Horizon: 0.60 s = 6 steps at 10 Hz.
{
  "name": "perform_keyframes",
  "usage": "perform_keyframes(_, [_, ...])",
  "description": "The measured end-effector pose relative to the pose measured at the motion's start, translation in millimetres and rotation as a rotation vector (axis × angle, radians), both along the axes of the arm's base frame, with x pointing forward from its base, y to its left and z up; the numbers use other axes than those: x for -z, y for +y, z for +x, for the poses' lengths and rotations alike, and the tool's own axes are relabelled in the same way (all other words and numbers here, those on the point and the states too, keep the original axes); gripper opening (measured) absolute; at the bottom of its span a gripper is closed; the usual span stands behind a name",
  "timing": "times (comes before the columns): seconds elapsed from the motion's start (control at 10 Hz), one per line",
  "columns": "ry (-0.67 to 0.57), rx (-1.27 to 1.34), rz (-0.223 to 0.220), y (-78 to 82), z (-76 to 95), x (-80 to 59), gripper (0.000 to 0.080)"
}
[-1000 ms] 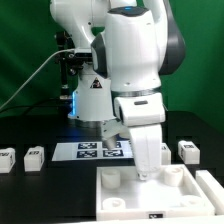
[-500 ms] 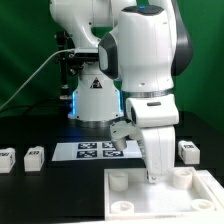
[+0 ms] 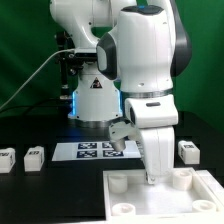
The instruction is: Assemble one leg
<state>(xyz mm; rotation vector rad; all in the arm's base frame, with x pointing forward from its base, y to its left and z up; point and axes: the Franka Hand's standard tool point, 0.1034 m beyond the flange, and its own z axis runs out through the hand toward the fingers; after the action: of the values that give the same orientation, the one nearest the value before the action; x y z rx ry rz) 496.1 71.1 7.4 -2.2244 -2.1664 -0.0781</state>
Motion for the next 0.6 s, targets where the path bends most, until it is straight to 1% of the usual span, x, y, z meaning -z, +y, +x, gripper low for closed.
perform_keyframes(0.2, [0.0, 0.004, 0.0, 0.8, -0.2, 0.0, 0.006])
perform_keyframes(0.3, [0.001, 0.005, 0.0, 0.1, -0.4, 0.4, 0.0119])
perform_keyframes(0.4, [0.001, 0.005, 0.0, 0.0, -0.4, 0.5, 0.0119])
perform_keyframes(0.6, [0.002, 0.006, 0.0, -0.3, -0.5, 0.8, 0.0487])
